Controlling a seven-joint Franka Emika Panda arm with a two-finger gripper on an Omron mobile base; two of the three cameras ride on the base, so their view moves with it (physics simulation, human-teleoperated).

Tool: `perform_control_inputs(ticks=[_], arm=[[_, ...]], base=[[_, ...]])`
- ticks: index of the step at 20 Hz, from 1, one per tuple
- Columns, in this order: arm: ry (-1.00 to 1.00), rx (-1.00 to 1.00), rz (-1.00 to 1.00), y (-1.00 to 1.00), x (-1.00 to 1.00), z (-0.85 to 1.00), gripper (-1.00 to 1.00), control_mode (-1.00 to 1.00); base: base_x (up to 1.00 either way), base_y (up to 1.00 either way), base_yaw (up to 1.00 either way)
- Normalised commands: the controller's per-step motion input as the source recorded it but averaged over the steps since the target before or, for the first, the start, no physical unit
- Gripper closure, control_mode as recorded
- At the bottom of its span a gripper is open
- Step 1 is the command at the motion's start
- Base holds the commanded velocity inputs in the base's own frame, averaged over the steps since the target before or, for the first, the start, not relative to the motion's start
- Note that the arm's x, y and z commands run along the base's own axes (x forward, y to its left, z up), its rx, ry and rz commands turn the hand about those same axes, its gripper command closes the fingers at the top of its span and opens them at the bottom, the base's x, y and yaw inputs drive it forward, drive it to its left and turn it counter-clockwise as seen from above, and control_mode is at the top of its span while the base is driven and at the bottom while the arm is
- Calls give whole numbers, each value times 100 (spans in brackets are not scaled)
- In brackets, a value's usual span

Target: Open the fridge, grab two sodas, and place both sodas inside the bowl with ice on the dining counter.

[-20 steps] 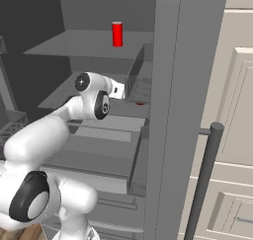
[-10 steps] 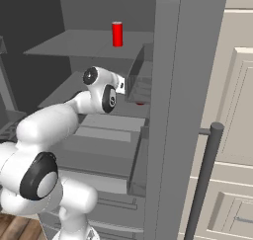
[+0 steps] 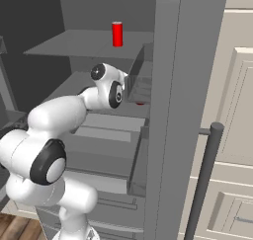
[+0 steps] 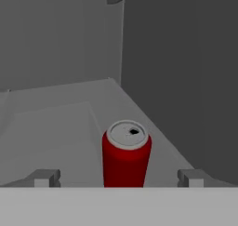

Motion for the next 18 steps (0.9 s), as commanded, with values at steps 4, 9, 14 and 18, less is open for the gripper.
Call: perform_control_inputs(ticks=[4, 9, 14, 18], arm=[[4, 0, 0, -8, 14, -12, -100, -100], [3, 0, 0, -12, 13, -10, -100, -100], [3, 0, 0, -16, 13, -9, -100, -100], [5, 0, 0, -8, 19, -10, -100, -100]], base=[[0, 0, 0], [0, 0, 0], [0, 0, 0], [0, 0, 0]])
